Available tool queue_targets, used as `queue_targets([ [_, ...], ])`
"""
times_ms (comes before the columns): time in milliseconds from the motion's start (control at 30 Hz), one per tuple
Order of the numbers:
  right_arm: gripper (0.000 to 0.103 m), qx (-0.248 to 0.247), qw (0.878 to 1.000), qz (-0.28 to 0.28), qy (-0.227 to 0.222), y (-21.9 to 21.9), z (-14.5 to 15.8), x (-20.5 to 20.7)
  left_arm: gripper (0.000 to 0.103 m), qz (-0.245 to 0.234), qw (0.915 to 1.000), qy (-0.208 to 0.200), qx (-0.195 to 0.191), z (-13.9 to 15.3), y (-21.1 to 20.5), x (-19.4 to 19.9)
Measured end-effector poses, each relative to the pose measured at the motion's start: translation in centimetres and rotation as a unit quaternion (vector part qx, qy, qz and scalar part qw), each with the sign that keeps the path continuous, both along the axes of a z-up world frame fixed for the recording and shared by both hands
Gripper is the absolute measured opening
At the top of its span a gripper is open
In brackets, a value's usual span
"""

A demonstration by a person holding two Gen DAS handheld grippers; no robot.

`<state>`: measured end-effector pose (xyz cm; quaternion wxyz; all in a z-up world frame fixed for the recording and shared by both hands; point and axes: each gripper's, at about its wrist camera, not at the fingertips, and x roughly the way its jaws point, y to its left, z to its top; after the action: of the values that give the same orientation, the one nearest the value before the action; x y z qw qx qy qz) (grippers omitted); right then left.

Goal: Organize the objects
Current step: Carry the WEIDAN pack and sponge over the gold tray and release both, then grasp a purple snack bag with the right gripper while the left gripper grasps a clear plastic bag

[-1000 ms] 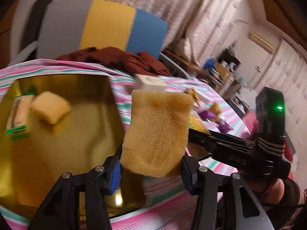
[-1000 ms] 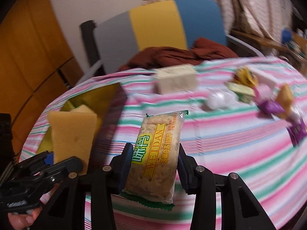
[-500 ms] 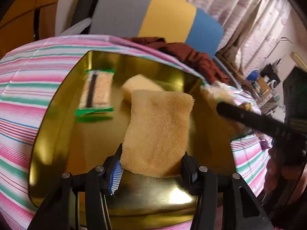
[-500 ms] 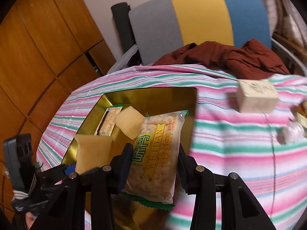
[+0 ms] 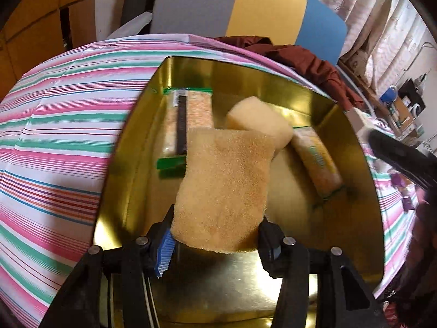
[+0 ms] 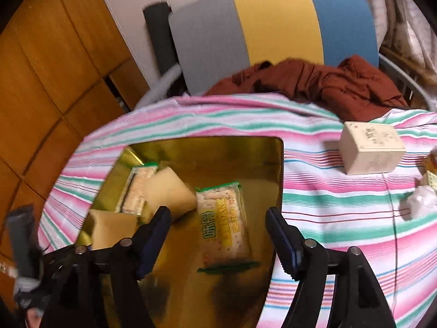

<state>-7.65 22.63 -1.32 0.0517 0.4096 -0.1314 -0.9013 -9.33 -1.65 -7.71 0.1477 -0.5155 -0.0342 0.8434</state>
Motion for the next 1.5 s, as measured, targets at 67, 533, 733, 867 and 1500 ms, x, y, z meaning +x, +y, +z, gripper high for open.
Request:
queue_targets([
  [67,0.074,0.002,1.0,0.001,0.011,-0.1,0.5,1.0,0.053,0.006,1.0,-0.005,-0.002,-0.1,0.0,-0.1],
  [533,0.08,-0.011,0.999,-0.011,0.039,1.4,1.5,5.0,0.067,0.087,0.9936,0.07,0.013,4.5,-1.5,2.3],
  [733,0.08,-0.019,0.998,-0.033,0.039,3.0,1.5,6.1,0.068,0.126,0.9864,0.081,0.066,5.5,-3.0,2.9],
  [867,0.08,-0.02,0.998,-0.043,0.038,3.9,1.5,6.7,0.068,0.12,0.9859,0.076,0.088,5.2,-2.3,3.3],
  [1500,0.081,-0.015,0.994,-0.109,0.012,10.0,-1.0,10.8,0.068,-0.033,0.9925,0.067,0.097,5.5,8.2,6.4],
])
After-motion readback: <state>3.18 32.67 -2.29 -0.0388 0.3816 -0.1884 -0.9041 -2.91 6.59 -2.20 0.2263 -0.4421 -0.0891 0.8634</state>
